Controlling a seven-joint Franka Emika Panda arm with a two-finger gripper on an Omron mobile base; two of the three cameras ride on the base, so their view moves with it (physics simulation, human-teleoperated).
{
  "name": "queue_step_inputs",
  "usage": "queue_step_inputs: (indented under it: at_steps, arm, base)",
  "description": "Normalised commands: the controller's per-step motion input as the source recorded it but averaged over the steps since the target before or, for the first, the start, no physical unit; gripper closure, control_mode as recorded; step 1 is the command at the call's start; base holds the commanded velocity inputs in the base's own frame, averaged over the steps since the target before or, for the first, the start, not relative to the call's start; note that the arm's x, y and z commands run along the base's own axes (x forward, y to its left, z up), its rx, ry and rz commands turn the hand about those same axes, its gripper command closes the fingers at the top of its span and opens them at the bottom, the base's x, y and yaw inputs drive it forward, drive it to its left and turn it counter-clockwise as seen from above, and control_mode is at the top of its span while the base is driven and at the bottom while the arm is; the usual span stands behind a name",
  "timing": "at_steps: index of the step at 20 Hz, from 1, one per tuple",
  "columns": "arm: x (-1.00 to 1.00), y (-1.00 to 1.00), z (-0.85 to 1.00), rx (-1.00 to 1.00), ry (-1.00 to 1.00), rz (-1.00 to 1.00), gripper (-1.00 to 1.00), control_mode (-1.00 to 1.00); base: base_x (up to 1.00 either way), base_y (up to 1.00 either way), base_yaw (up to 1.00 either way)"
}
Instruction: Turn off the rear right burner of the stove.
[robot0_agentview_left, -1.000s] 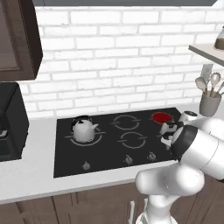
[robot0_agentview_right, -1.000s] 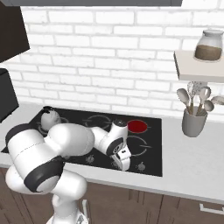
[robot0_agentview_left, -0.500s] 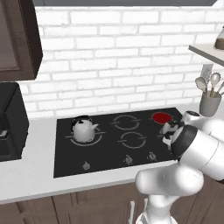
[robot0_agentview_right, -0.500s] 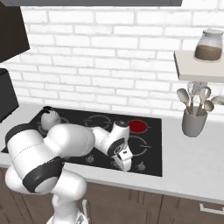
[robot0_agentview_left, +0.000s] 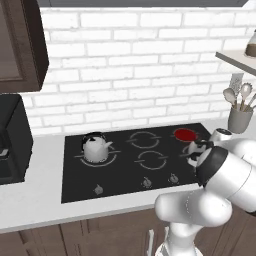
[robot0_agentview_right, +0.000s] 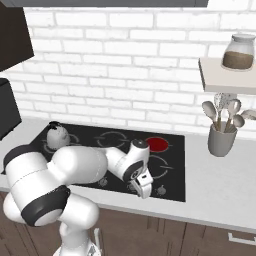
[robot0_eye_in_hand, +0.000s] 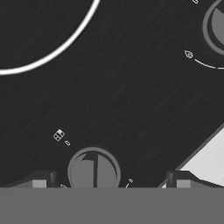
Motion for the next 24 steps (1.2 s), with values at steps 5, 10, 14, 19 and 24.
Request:
queue_step_inputs:
  at_steps: [5,10,14,19,24]
  arm:
    - [0.14,0.14,0.0,0.0,0.0,0.0,-1.0,-1.0]
    - [0.01,0.0,0.0,0.0,0.0,0.0,-1.0,-1.0]
    - [0.0,0.0,0.0,0.0,0.0,0.0,1.0,-1.0]
    - [0.0,0.0,0.0,0.0,0.0,0.0,1.0,-1.0]
    - [0.0,0.0,0.0,0.0,0.0,0.0,1.0,-1.0]
  base:
    - [0.0,0.0,0.0]
    - [0.0,0.0,0.0]
    - [0.0,0.0,0.0]
    - [0.0,0.0,0.0]
    - [0.0,0.0,0.0]
